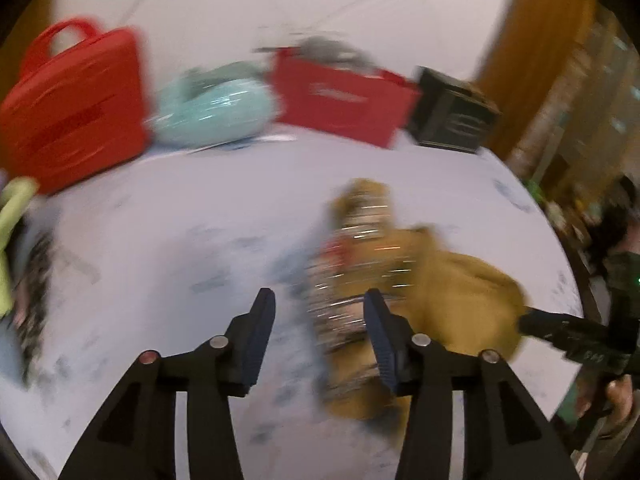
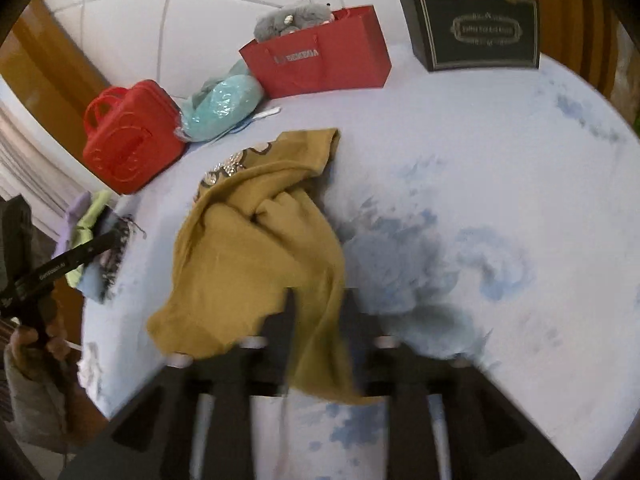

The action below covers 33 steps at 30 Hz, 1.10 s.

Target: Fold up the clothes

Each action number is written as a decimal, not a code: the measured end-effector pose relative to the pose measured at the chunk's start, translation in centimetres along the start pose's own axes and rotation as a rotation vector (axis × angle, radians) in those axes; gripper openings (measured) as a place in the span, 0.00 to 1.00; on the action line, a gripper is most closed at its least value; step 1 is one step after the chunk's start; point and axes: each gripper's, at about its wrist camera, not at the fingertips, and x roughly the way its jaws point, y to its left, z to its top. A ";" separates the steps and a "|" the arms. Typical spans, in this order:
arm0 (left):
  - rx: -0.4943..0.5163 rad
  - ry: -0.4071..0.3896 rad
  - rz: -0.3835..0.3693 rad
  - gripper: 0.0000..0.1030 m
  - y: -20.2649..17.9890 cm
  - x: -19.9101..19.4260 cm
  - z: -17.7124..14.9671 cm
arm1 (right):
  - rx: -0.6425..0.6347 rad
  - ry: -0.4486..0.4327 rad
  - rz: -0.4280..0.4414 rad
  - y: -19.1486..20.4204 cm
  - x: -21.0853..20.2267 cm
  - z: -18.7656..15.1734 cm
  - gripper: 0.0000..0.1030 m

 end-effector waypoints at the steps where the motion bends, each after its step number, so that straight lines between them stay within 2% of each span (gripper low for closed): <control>1: 0.028 0.001 -0.025 0.50 -1.3 0.6 0.4 | 0.008 -0.007 0.009 0.1 -0.1 -0.2 0.47; 4: 0.091 0.025 -0.077 0.53 -4.4 2.7 1.5 | 0.020 -0.030 0.023 0.1 -0.5 -0.5 0.50; 6: 0.119 0.063 -0.071 0.53 -5.8 4.9 2.2 | 0.029 -0.044 0.018 -0.3 -0.9 -0.5 0.54; 10: 0.137 0.157 -0.059 0.53 -7.3 8.8 2.7 | 0.041 -0.062 0.000 -1.3 -1.4 -0.1 0.56; 11: 0.132 0.183 -0.061 0.40 -7.5 9.5 2.5 | 0.043 -0.065 -0.005 -1.6 -1.4 0.1 0.57; 12: 0.127 0.209 -0.063 0.04 -7.6 10.2 2.3 | 0.043 -0.065 -0.012 -1.7 -1.4 0.4 0.60; 13: 0.126 0.226 -0.056 0.05 -7.5 10.1 1.9 | 0.042 -0.065 -0.019 -1.8 -1.3 0.7 0.63; 16: 0.105 0.192 -0.021 0.05 -5.5 8.1 1.1 | 0.022 -0.069 -0.014 -1.7 -0.9 1.8 0.63; 19: 0.060 0.137 0.038 0.05 -2.2 4.5 0.2 | -0.029 -0.047 0.025 -0.2 0.2 3.1 0.62; 23: 0.000 0.105 0.057 0.05 1.3 1.7 -1.2 | -0.109 0.000 0.105 3.0 2.5 5.0 0.61; 25: -0.023 0.089 0.092 0.05 3.2 0.4 -2.0 | -0.127 0.030 0.116 4.3 4.2 5.6 0.63; 29: -0.117 0.049 0.240 0.05 9.6 -2.2 -4.0 | -0.157 0.091 0.127 6.8 7.7 6.6 0.63; 33: -0.171 0.052 0.295 0.05 13.0 -3.2 -5.5 | -0.179 0.159 0.130 8.7 10.6 6.3 0.63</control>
